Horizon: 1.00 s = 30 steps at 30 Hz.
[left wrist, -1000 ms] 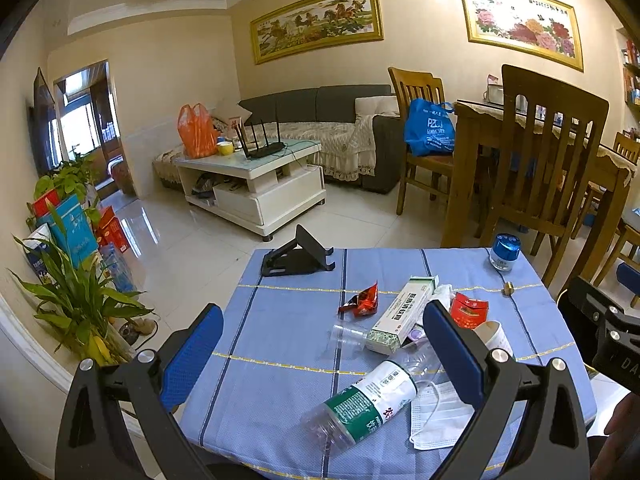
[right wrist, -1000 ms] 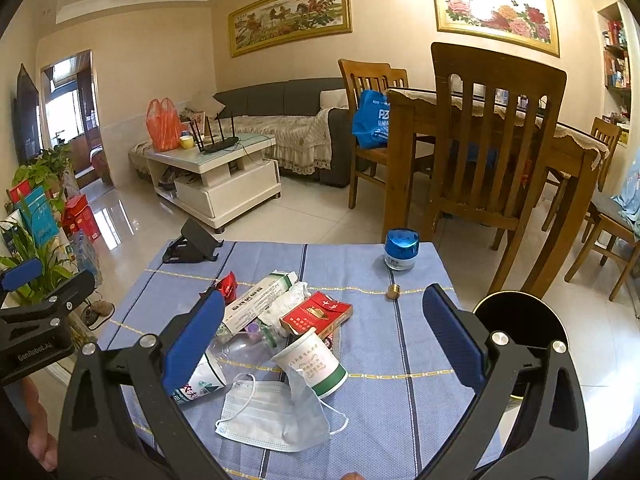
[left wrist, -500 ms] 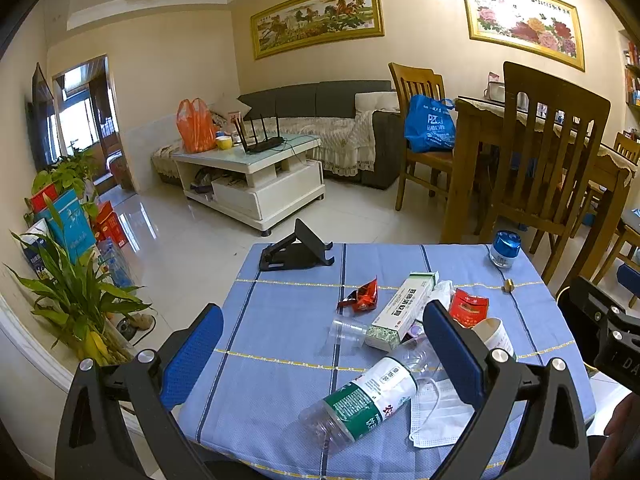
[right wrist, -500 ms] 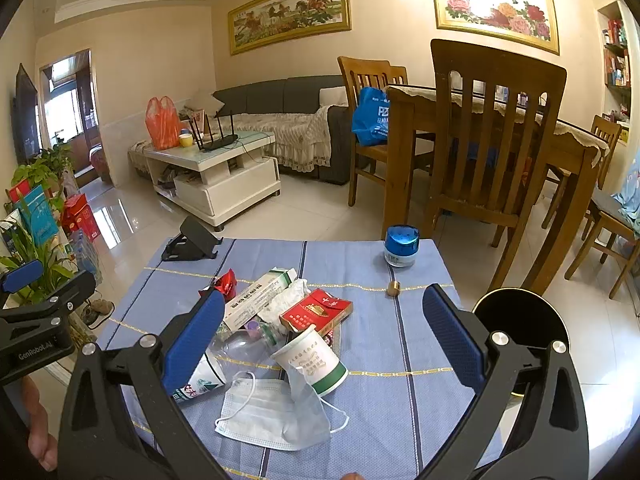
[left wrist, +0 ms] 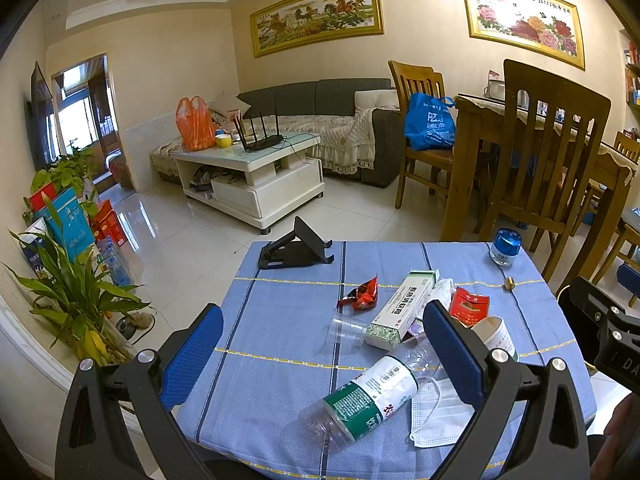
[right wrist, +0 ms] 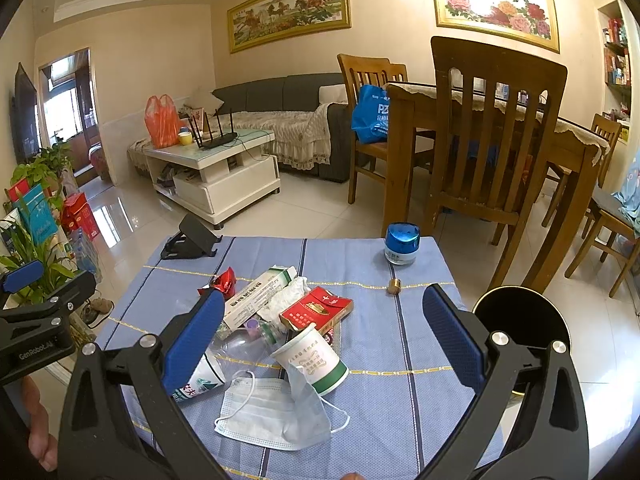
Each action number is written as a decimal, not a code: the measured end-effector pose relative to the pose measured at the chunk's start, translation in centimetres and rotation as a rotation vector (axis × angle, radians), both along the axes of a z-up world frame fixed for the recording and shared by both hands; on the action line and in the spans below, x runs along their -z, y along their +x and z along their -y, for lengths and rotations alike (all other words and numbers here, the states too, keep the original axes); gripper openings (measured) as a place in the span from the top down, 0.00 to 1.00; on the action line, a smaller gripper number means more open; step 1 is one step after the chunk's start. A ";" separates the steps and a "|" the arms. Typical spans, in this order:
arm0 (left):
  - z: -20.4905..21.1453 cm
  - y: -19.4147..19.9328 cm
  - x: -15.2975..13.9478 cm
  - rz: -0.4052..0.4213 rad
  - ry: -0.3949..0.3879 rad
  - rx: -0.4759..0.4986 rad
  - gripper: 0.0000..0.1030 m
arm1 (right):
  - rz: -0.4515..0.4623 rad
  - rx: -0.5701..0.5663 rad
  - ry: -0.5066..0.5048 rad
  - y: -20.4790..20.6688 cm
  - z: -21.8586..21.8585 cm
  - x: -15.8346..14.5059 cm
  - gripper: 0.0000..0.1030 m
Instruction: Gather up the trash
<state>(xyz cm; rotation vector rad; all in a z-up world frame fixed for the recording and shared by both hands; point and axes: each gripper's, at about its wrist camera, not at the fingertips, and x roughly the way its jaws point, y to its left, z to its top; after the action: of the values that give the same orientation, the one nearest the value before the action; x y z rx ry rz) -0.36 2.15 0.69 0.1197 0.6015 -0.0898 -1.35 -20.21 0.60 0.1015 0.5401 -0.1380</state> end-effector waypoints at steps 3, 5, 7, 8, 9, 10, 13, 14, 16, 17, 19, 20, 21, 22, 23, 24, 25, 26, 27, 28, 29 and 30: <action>0.1 0.0 0.0 -0.001 0.001 0.001 0.06 | 0.000 -0.001 0.001 0.0 0.0 0.0 0.05; 0.1 0.0 0.0 -0.001 0.000 0.002 0.06 | -0.001 0.000 0.001 -0.1 0.0 0.1 0.05; 0.0 0.0 0.1 0.000 0.000 0.001 0.06 | -0.001 -0.001 0.001 0.0 0.0 0.0 0.05; 0.1 0.0 0.0 -0.001 0.001 0.001 0.06 | -0.001 -0.001 0.000 -0.1 -0.1 0.0 0.05; 0.1 0.0 0.0 -0.001 0.000 0.002 0.06 | -0.001 0.000 0.000 0.0 0.0 0.0 0.05; 0.1 0.0 0.1 -0.002 -0.001 0.004 0.06 | -0.001 -0.001 0.000 0.0 0.0 0.0 0.05; 0.1 0.0 0.2 -0.004 -0.002 0.004 0.06 | -0.003 -0.001 0.000 0.0 -0.1 0.0 0.05; 0.1 0.0 0.3 -0.005 -0.003 0.005 0.06 | -0.004 -0.002 0.000 0.0 -0.1 0.0 0.05; -0.1 0.0 0.5 -0.009 -0.007 0.005 0.06 | -0.006 -0.005 -0.004 -0.2 -0.3 0.2 0.05; -0.2 0.0 0.6 -0.013 -0.009 0.005 0.06 | -0.007 -0.010 -0.005 -0.2 -0.4 0.2 0.05; -0.5 0.2 1.0 -0.025 -0.017 0.009 0.06 | -0.009 -0.037 -0.001 -0.4 -0.8 0.5 0.05; -0.8 0.2 1.3 -0.034 -0.023 0.010 0.06 | -0.011 -0.057 0.001 -0.3 -0.9 0.5 0.05; -1.2 0.4 1.6 -0.048 -0.031 0.012 0.06 | -0.019 -0.092 0.006 -0.2 -1.3 0.7 0.05; -1.6 0.7 1.9 -0.062 -0.036 0.011 0.06 | -0.038 -0.141 0.019 0.1 -1.8 1.1 0.05; -2.3 1.1 2.4 -0.082 -0.040 0.005 0.06 | -0.062 -0.184 0.035 0.6 -2.3 1.5 0.05; -3.1 1.5 3.1 -0.104 -0.044 -0.005 0.06 | -0.099 -0.258 0.064 1.3 -3.0 2.2 0.05; -4.3 2.0 4.2 -0.136 -0.047 -0.021 0.06 | -0.115 -0.335 0.078 1.7 -3.7 2.8 0.05; -5.7 2.6 5.5 -0.172 -0.048 -0.042 0.06 | -0.121 -0.423 0.055 2.0 -4.8 3.4 0.05; -6.8 2.9 6.2 -0.193 -0.049 -0.058 0.06 | -0.126 -0.478 0.015 2.1 -5.7 3.9 0.05; -8.4 3.4 7.5 -0.227 -0.049 -0.086 0.06 | -0.141 -0.542 -0.048 2.3 -7.0 4.6 0.05; -9.9 3.7 8.7 -0.258 -0.051 -0.115 0.06 | -0.173 -0.610 -0.100 2.7 -8.3 5.6 0.05; -11.3 3.9 9.7 -0.280 -0.052 -0.140 0.06 | -0.205 -0.656 -0.124 3.1 -9.3 6.4 0.05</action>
<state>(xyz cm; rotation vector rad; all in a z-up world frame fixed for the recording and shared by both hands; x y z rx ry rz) 3.59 13.43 -8.98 0.0136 0.8848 0.0139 1.79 -10.87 -5.78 -0.2144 0.7424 0.4621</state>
